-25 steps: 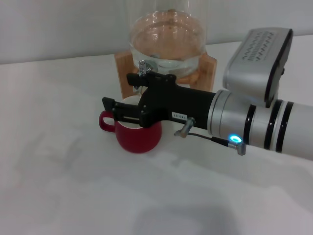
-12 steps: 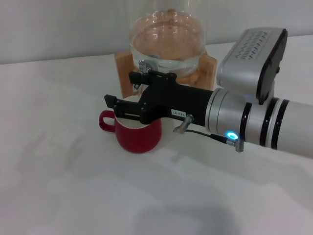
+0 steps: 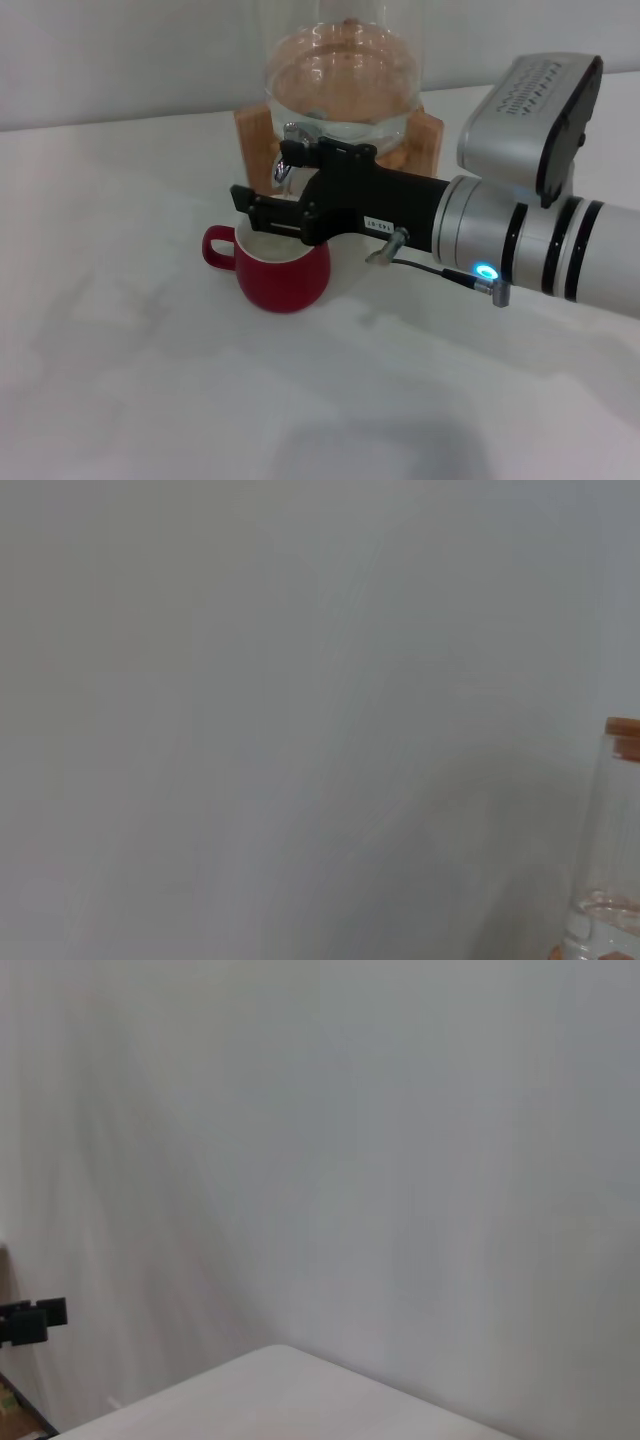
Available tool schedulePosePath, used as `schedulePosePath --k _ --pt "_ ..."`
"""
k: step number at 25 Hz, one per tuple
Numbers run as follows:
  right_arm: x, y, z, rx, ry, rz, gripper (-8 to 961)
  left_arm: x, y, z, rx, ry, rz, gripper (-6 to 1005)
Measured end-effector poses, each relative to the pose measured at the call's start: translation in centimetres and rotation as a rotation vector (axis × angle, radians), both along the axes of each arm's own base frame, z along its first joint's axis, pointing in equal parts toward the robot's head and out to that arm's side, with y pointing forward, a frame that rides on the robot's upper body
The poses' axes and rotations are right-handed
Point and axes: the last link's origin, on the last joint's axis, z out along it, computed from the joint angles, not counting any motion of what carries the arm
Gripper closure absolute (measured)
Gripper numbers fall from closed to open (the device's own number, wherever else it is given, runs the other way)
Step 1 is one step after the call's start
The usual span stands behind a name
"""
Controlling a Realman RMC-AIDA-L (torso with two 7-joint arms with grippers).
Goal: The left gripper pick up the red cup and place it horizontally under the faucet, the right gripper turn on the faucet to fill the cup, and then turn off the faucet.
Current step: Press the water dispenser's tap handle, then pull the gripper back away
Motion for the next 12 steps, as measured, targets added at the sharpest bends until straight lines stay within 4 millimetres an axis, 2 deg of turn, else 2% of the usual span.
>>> schedulePosePath --k 12 --pt "1.2 0.3 0.3 0.010 -0.006 -0.037 177 0.1 -0.1 0.1 0.000 -0.013 0.003 162"
